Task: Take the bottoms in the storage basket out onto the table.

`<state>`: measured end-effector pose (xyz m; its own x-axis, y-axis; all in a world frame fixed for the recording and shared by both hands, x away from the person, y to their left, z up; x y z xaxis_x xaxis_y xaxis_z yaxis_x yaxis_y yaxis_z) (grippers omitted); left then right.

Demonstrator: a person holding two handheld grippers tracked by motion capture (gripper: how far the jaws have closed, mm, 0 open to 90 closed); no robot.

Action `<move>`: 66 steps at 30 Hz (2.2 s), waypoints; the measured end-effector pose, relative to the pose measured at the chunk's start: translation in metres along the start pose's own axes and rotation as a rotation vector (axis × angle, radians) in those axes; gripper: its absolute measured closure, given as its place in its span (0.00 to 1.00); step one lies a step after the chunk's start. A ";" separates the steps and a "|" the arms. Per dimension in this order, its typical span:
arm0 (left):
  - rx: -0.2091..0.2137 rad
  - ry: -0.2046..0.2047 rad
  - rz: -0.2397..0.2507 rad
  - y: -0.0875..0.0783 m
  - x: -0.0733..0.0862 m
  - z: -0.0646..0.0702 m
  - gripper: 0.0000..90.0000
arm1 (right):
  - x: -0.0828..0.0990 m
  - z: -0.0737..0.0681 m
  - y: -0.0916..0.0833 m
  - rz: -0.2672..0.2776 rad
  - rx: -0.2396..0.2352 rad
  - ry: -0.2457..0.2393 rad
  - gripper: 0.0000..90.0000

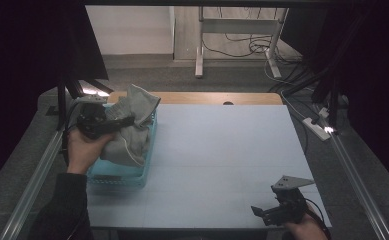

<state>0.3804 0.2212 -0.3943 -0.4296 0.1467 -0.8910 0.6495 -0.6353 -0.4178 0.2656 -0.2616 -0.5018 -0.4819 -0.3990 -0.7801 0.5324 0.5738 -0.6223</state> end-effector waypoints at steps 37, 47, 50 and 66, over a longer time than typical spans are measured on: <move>0.119 0.161 -0.069 0.064 -0.028 0.068 0.70 | 0.000 0.002 0.000 0.006 0.000 0.022 0.00; 0.158 0.177 -0.092 0.092 -0.031 0.083 0.70 | 0.000 0.003 -0.001 0.013 -0.001 0.028 0.00; 0.164 0.191 -0.096 0.101 -0.032 0.088 0.70 | 0.000 0.003 -0.001 0.014 -0.001 0.032 0.00; 0.196 0.217 -0.137 0.150 -0.022 0.109 0.69 | 0.000 0.003 -0.002 0.023 -0.004 0.026 0.00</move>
<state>0.4188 0.0407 -0.4180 -0.3470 0.3863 -0.8546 0.4527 -0.7291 -0.5133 0.2668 -0.2643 -0.5007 -0.4874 -0.3670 -0.7923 0.5405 0.5859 -0.6039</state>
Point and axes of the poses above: each handheld gripper's, and its own axes: y roughly forward along the jaws, x roughly out of its underside, z roughly to its right, the point moved 5 cm from there along y, roughly forward along the jaws, and after that the axes turned 10 degrees about z, right-handed, at the moved point
